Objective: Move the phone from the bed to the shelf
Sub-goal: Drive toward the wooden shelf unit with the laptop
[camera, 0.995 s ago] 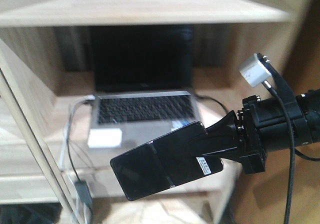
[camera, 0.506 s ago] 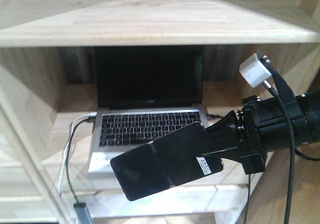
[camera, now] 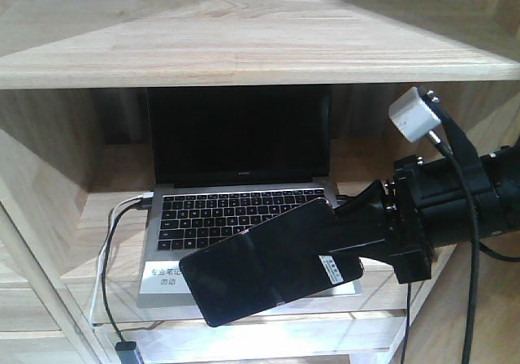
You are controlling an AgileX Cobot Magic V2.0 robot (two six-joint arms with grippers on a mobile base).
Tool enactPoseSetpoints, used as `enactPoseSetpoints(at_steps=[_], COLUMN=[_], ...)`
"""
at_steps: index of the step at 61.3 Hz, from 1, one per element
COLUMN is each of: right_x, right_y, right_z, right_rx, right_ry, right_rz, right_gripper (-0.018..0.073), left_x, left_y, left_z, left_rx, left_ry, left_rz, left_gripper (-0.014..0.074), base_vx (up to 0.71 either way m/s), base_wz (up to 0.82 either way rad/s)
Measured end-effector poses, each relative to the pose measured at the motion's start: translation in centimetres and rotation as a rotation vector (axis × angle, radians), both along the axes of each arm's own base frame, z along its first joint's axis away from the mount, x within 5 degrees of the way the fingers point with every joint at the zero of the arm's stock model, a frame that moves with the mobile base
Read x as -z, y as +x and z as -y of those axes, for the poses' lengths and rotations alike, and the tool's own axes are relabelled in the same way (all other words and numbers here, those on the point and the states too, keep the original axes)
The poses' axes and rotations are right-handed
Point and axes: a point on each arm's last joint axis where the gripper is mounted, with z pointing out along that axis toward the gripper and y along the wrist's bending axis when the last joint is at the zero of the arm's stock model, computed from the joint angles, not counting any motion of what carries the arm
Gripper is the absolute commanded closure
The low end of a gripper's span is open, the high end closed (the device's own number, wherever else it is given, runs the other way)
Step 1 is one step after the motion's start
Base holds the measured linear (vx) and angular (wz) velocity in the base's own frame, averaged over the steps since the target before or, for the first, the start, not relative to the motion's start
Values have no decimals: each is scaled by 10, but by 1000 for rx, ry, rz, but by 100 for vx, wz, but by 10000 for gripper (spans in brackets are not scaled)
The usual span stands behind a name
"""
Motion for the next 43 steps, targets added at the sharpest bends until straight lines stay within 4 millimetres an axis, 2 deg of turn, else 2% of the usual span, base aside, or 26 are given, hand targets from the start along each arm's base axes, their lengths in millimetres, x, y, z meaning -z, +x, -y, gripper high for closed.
enactPoseSetpoints(at_steps=[43], right_x=[0], right_y=[0], right_z=[0], right_rx=[0], right_ry=[0], right_rz=[0], right_gripper=[561], left_x=[0], left_y=[0], left_z=[0], left_rx=[0], left_ry=[0], left_rz=[0], left_gripper=[595], base_vx=[0], base_wz=[0])
